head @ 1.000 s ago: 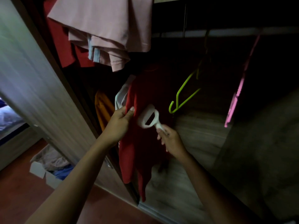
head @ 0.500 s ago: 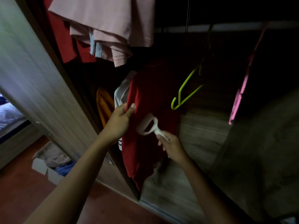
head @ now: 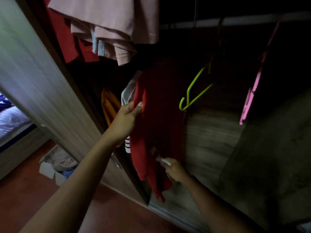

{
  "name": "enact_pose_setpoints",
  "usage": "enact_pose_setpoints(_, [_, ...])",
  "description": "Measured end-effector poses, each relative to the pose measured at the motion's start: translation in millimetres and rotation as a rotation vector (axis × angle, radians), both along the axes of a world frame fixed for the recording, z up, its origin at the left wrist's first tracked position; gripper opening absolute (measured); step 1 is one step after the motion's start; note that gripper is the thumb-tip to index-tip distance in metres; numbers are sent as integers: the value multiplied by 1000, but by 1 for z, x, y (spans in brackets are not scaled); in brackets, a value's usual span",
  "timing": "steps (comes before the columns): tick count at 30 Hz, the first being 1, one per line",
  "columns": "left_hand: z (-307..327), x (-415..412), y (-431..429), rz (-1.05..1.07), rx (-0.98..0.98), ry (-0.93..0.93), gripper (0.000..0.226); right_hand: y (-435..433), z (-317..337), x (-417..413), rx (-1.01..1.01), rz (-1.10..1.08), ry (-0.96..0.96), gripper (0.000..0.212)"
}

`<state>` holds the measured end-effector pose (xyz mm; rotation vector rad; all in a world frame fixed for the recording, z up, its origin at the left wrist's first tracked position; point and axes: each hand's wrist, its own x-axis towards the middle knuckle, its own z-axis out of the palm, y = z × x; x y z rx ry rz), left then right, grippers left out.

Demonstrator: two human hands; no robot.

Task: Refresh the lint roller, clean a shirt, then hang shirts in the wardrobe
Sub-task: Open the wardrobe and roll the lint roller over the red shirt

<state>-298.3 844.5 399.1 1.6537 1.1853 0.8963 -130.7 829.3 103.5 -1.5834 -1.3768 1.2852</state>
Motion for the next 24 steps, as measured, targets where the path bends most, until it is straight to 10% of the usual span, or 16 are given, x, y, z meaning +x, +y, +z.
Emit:
enact_pose_setpoints(7, [3, -11, -5, -3, -34, -99, 35, 7, -40, 24, -93, 44, -332, 33])
enact_pose_setpoints(18, [-1, -11, -1, 14, -42, -91, 41, 58, 125, 53, 466, -373, 150, 13])
enact_pose_setpoints(24, [-2, -8, 3, 10, -41, -108, 41, 70, 104, 49, 454, -314, 112, 19])
